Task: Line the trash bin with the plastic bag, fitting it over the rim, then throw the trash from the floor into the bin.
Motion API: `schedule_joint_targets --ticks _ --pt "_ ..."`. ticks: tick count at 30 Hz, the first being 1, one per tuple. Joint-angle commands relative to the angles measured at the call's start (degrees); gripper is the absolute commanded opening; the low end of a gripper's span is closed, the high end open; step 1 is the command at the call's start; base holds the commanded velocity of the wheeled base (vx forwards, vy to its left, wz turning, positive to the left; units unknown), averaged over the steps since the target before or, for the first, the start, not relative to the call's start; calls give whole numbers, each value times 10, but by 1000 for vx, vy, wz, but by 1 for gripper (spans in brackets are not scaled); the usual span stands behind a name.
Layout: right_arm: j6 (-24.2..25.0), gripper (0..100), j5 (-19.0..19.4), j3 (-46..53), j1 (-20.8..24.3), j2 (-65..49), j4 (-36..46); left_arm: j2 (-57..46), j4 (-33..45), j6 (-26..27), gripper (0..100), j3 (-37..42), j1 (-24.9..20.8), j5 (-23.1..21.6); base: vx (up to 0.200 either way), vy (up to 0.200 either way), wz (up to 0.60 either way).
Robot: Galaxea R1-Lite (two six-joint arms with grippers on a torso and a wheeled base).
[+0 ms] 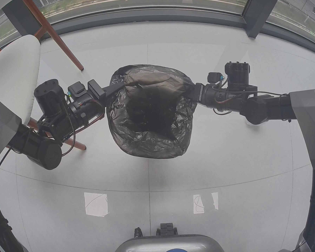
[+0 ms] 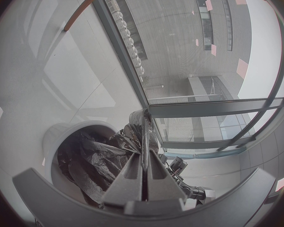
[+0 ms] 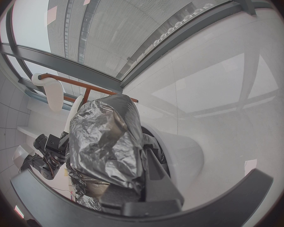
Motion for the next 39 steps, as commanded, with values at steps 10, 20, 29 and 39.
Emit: schedule_joint_targets --ticks 10,20,29,39 --pt "-2 0 0 17 -1 -7 -5 -4 -3 0 0 24 1 -25 140 0 0" --pt "-2 0 0 17 -1 -9 -5 -4 -3 23 0 34 -1 -25 200 0 0" --pt "-3 0 1 61 0 -45 1 -45 22 13 0 71 -3 -26 89 0 0" --pt "-4 0 3 189 4 -125 -3 -118 54 10 0 190 -7 -27 0 0 0"
